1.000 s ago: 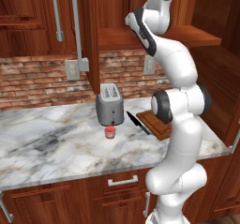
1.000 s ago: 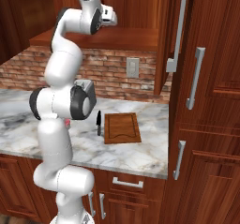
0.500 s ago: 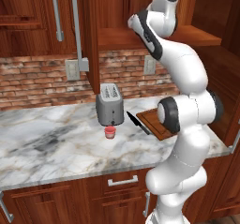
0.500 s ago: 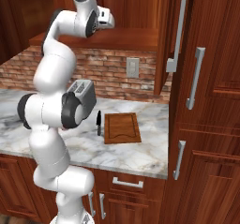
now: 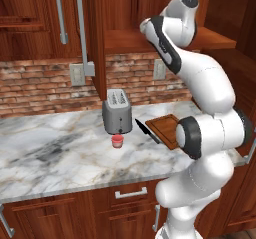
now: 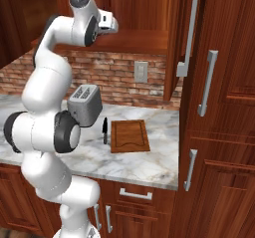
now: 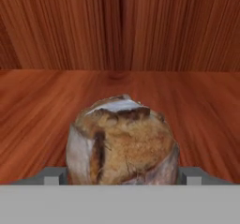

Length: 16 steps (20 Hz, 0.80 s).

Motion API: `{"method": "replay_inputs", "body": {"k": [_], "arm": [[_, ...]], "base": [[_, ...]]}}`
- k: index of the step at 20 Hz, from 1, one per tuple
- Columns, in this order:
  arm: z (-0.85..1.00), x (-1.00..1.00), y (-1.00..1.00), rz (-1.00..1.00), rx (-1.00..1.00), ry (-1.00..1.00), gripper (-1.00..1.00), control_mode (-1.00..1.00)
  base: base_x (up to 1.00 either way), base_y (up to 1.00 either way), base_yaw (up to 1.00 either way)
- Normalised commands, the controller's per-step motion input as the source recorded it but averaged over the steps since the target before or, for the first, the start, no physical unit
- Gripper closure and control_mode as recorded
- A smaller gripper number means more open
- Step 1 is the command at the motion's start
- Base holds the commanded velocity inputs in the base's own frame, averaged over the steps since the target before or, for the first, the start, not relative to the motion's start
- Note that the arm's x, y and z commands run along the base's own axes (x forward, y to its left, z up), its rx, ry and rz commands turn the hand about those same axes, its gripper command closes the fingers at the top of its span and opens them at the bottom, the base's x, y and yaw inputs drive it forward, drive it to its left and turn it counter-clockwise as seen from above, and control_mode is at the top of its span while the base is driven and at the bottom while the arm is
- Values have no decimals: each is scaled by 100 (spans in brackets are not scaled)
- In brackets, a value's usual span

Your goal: Pick the bread, place it on the cutting board, pick the jam, place it on the counter, and close the cabinet.

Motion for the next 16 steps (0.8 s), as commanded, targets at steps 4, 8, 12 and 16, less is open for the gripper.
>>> {"method": "replay_inputs", "body": {"k": [4, 8, 12, 16], "arm": [[0, -50, 0, 0, 0, -5, 100, -100], [0, -52, 0, 0, 0, -3, 100, -100], [0, -62, -12, 0, 0, 0, 100, -100], [0, -65, -20, 0, 0, 0, 100, -100]], "base": [[0, 0, 0], [0, 0, 0], [0, 0, 0], [0, 0, 0]]}}
